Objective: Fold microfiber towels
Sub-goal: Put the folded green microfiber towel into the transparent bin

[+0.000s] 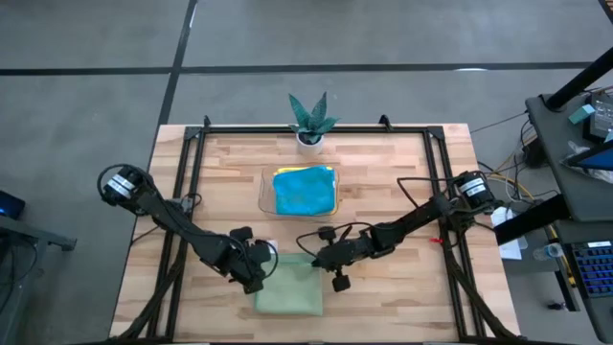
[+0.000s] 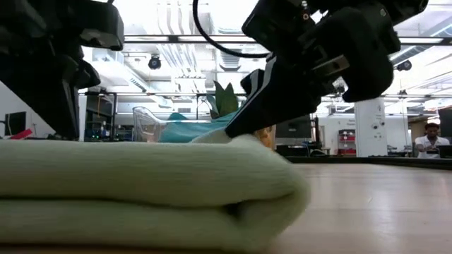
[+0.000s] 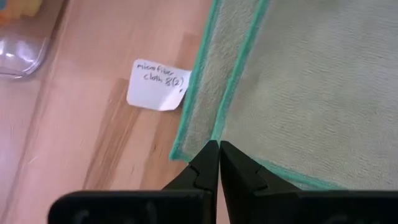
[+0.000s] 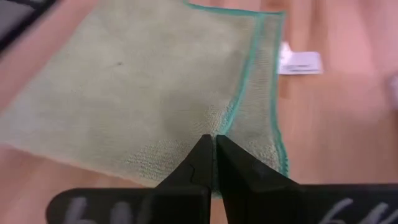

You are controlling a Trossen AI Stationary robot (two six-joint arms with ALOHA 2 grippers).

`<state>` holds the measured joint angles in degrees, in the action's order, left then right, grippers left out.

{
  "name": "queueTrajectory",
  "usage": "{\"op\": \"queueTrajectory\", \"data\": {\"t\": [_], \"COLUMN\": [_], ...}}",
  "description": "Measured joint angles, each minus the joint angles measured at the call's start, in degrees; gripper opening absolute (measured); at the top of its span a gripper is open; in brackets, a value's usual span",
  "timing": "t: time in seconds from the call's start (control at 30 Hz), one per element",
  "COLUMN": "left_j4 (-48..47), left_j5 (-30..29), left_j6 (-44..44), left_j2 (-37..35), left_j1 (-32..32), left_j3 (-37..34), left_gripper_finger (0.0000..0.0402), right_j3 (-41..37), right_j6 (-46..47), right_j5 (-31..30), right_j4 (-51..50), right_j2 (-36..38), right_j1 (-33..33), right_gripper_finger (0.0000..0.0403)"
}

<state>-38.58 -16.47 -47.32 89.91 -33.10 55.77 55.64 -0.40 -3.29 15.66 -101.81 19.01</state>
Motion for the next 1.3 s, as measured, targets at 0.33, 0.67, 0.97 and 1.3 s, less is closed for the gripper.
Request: {"op": "queueTrajectory", "data": {"t": [0.33, 0.67, 0.97, 1.3], "left_j4": [11.56, 11.09, 15.89, 16.68], "left_j5": [1.24, -2.12, -1.81, 2.91], "left_j6": [-2.55, -1.83, -0.37, -3.12], "left_j2": [0.02, 0.43, 0.44, 1.57], "left_j1": [0.13, 0.52, 0.50, 0.80], "left_j3": [-3.24, -6.16, -7.04, -7.18], "left_gripper_finger": [0.0010, 0.0133, 0.0150, 0.0044], "right_j3": [-0.04, -0.27, -0.55, -0.55], "right_j6": [-2.64, -2.25, -2.21, 1.21], "right_j5": [-7.32, -7.26, -7.26, -7.31], "right_j4": [-2.98, -3.30, -3.39, -3.39], "right_j2": [0.33, 0.33, 0.33, 0.33], "right_j1": [-0.18, -0.16, -0.16, -0.17], "right_gripper_finger": [0.0009, 0.0009, 0.0009, 0.0021]}}
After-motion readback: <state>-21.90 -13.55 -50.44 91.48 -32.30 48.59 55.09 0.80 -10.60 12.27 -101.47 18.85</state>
